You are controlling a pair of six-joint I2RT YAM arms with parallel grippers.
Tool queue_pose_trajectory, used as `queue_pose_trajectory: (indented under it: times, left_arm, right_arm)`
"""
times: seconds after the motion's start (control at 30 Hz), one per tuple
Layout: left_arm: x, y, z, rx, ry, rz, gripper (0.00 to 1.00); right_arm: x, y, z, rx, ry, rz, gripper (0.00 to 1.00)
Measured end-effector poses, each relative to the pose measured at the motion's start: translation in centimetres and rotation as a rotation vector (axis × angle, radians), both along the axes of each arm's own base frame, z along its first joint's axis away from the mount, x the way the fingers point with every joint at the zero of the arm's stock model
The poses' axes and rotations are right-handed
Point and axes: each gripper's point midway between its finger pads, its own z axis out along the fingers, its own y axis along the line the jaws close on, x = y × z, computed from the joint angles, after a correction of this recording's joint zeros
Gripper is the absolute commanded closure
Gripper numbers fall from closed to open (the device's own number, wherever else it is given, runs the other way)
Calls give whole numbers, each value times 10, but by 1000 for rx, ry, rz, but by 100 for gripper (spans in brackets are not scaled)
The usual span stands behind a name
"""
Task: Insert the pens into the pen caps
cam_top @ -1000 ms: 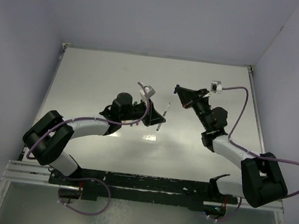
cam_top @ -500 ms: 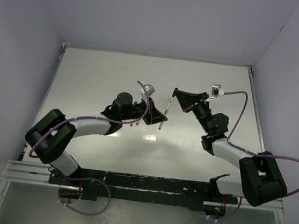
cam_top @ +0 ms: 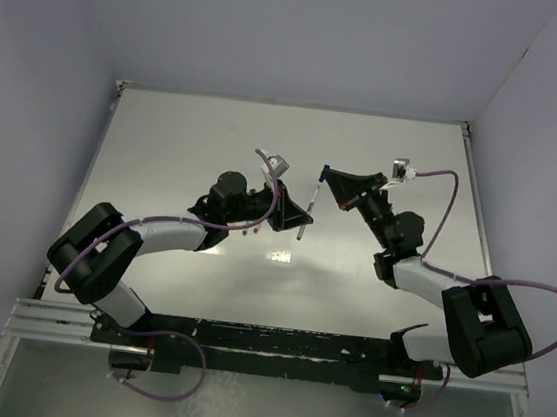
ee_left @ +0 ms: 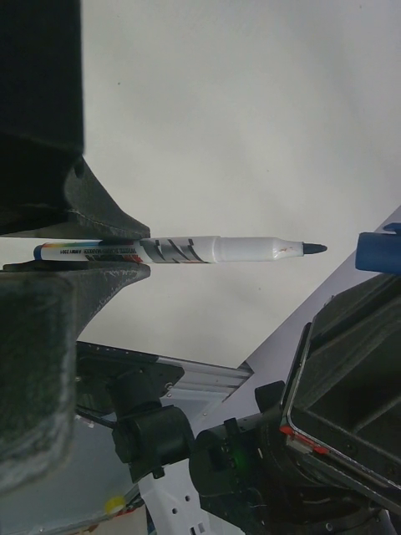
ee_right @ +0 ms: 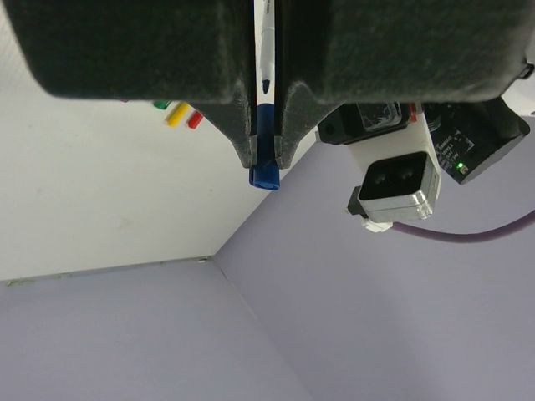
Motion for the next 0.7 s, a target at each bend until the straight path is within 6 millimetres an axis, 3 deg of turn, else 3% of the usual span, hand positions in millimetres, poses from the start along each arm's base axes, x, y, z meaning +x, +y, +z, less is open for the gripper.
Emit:
queue_pose_trajectory:
  times: [0.7]
  left_arm:
    - [1, 0, 0, 1, -1, 5, 100]
  right_arm:
    - [-5, 4, -8, -15, 8, 33, 100]
